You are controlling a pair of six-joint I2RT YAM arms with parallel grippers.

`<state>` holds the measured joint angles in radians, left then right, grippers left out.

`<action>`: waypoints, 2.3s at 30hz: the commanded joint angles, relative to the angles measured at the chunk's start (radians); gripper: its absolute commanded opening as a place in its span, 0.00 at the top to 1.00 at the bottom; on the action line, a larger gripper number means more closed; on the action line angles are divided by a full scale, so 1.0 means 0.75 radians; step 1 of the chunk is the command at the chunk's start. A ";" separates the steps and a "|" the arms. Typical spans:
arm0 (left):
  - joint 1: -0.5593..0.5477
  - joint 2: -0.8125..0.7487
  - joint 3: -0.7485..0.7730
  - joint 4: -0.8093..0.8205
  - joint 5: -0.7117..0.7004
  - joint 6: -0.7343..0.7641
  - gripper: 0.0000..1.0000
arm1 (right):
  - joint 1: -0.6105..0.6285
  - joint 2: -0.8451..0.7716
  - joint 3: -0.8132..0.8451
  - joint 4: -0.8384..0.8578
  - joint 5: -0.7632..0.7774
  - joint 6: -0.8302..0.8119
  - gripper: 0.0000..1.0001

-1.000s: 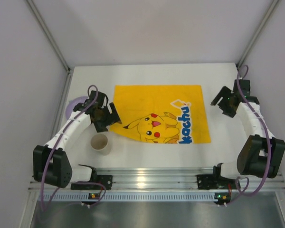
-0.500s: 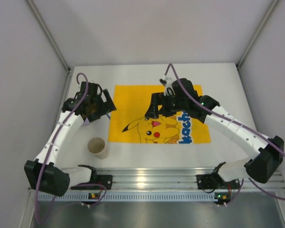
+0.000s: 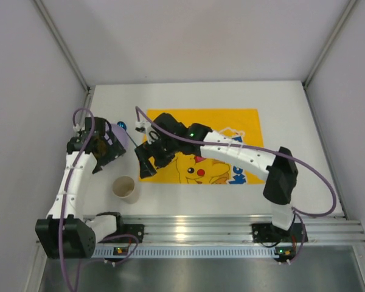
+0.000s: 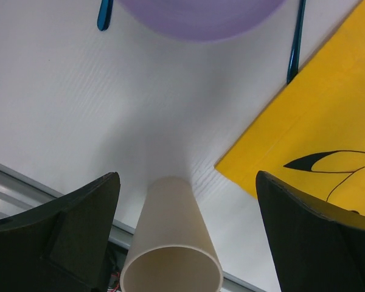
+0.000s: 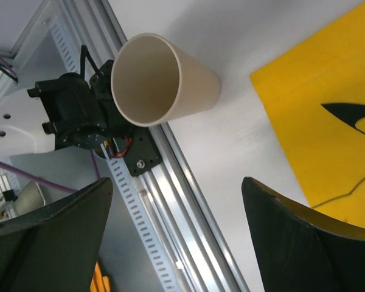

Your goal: Set the dinner table for one person

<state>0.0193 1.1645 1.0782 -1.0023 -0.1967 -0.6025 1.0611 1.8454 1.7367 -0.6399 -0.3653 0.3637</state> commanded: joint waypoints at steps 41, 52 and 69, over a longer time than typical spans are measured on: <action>0.089 -0.280 -0.120 -0.046 0.004 0.018 0.02 | -0.350 0.131 0.383 -0.247 0.567 -0.023 1.00; 0.093 -0.276 -0.329 0.275 0.006 -0.144 0.02 | -1.126 0.088 0.249 -0.309 0.601 0.002 1.00; 0.124 -0.078 -0.380 0.623 -0.020 -0.168 0.02 | -1.210 0.462 0.462 -0.437 0.922 0.006 1.00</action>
<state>0.1013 1.0904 0.7776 -0.6262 -0.1997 -0.7109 0.1425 2.1750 2.0518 -0.9417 0.2325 0.3698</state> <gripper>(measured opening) 0.985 0.093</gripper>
